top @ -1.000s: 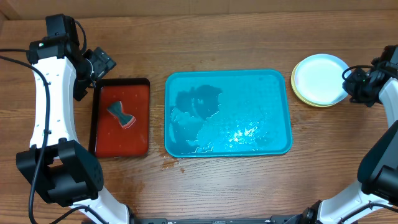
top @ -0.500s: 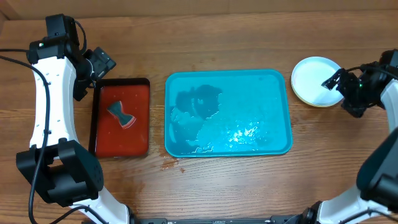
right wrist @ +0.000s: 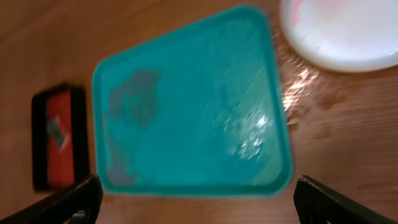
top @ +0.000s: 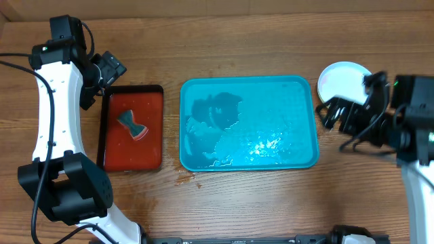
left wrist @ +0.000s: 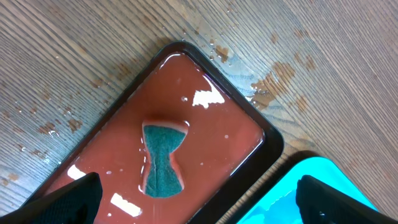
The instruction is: Clean dirty plates on tray and stack at the side
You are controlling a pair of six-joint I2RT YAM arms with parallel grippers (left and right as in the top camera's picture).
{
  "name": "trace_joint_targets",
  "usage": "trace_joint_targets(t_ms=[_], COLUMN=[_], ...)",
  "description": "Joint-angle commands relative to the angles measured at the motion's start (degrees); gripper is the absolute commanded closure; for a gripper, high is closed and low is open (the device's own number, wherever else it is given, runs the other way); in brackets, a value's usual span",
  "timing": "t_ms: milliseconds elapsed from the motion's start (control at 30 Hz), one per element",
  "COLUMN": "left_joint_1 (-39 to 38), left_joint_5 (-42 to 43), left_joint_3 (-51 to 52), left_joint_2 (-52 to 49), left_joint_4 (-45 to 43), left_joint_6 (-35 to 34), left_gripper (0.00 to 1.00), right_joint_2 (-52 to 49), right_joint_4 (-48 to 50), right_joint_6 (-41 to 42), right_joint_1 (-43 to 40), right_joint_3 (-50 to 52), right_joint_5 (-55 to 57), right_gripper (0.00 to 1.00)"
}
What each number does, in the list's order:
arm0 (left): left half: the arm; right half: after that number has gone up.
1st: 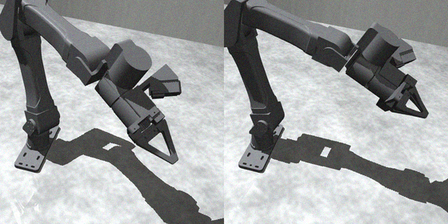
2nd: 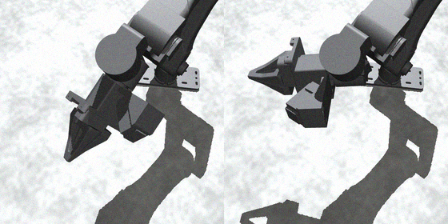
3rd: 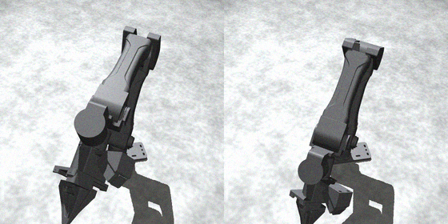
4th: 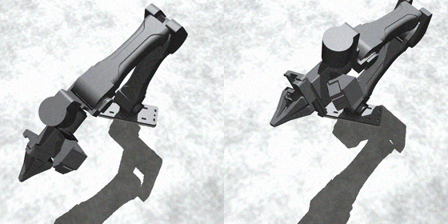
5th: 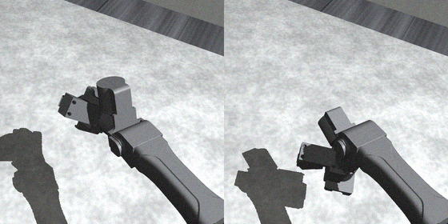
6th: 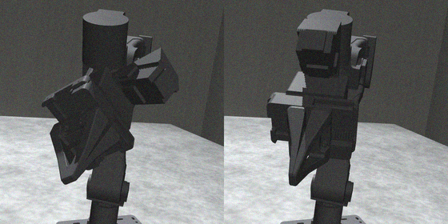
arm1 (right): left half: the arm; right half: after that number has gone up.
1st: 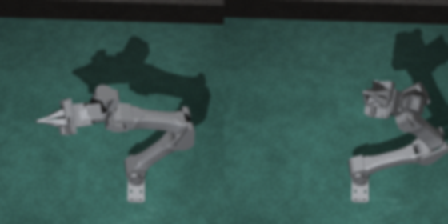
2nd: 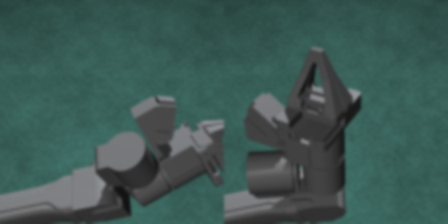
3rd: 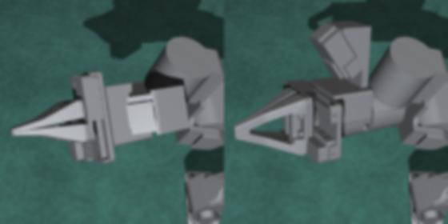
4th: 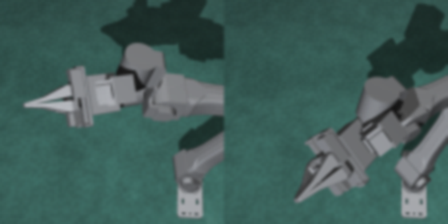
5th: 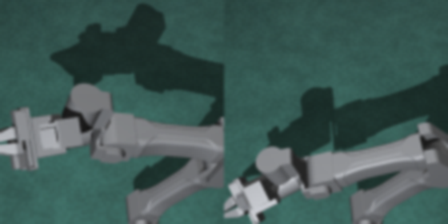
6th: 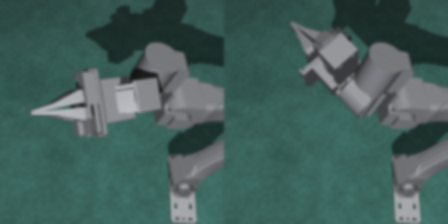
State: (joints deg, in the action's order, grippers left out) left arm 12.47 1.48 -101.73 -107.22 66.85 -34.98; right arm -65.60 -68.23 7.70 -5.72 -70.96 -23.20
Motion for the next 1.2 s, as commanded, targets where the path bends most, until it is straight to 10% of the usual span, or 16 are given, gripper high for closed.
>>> trace_joint_targets(t_ms=[0, 633, 1167], left_joint_1=[-0.1, -0.1, -0.1], left_joint_5=[-0.6, -0.6, -0.6], left_joint_3=[-0.5, -0.5, -0.5], left_joint_2=[-0.4, -0.4, -0.4], left_joint_4=[0.0, 0.0, 0.0], left_joint_6=[0.7, 0.7, 0.7], left_gripper=[0.0, 0.0, 0.0], right_joint_2=[4.3, 6.2, 47.1], right_joint_4=[-1.8, -4.5, 42.5], right_joint_6=[-0.3, -0.5, -0.5], right_joint_1=[3.6, 6.1, 6.9], right_joint_3=[0.8, 3.1, 47.0], right_joint_5=[0.0, 1.3, 2.2], right_gripper=[0.0, 0.0, 0.0])
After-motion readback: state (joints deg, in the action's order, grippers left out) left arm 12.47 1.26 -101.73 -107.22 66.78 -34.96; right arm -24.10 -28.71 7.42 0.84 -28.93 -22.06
